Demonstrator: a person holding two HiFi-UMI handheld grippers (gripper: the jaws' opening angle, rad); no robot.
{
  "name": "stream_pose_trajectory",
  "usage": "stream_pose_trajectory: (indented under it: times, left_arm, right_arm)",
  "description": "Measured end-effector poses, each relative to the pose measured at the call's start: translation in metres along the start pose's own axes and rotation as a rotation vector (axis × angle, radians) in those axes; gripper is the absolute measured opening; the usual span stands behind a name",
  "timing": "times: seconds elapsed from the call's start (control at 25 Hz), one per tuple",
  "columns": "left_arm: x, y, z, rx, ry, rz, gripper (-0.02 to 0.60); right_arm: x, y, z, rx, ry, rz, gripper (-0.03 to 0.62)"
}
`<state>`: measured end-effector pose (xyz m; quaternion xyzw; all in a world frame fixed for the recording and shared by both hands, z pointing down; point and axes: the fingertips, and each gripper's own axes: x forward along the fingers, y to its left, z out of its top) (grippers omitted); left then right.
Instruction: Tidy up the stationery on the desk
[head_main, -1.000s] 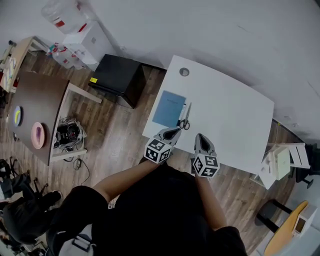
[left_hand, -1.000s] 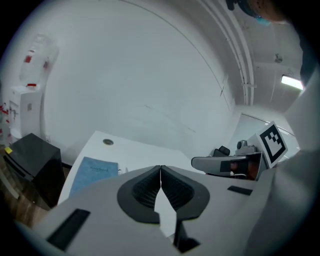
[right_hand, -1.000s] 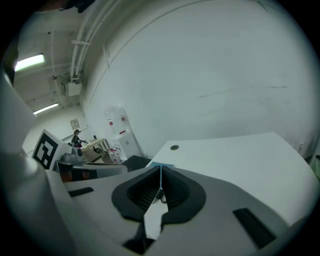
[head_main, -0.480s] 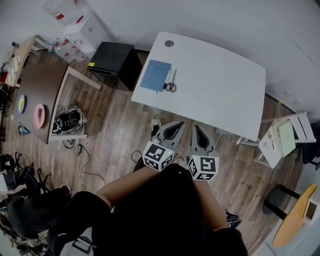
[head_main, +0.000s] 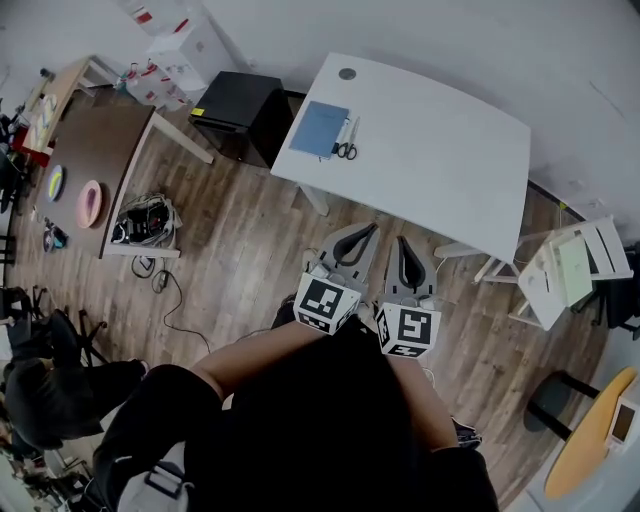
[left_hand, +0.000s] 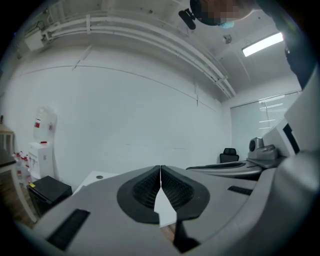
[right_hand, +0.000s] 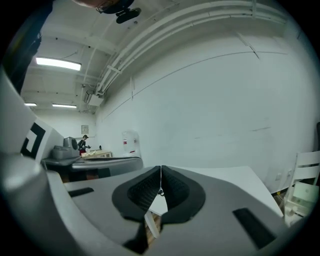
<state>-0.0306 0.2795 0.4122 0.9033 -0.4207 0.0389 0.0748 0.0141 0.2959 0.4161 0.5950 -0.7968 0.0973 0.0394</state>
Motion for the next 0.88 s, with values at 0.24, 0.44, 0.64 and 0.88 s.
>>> stream_pose_trajectory:
  times: [0.24, 0.44, 0.64, 0.88]
  left_arm:
    - [-0.011, -0.020, -0.004, 0.023, 0.000, -0.007, 0.015]
    - [-0.019, -0.026, -0.002, 0.050, -0.013, 0.011, 0.015]
    - [-0.044, -0.028, -0.012, 0.048, 0.006, 0.055, 0.015]
    - [-0.050, -0.043, -0.024, 0.054, 0.012, 0.047, 0.015]
  right_arm:
    - [-0.018, 0.005, 0.006, -0.024, -0.020, -0.009, 0.034]
    - [-0.021, 0.012, 0.010, -0.069, -0.032, 0.010, 0.034]
    - [-0.038, 0.033, -0.003, -0.093, -0.003, 0.030, 0.034]
    - [-0.051, 0.033, -0.016, -0.092, 0.017, 0.035, 0.034]
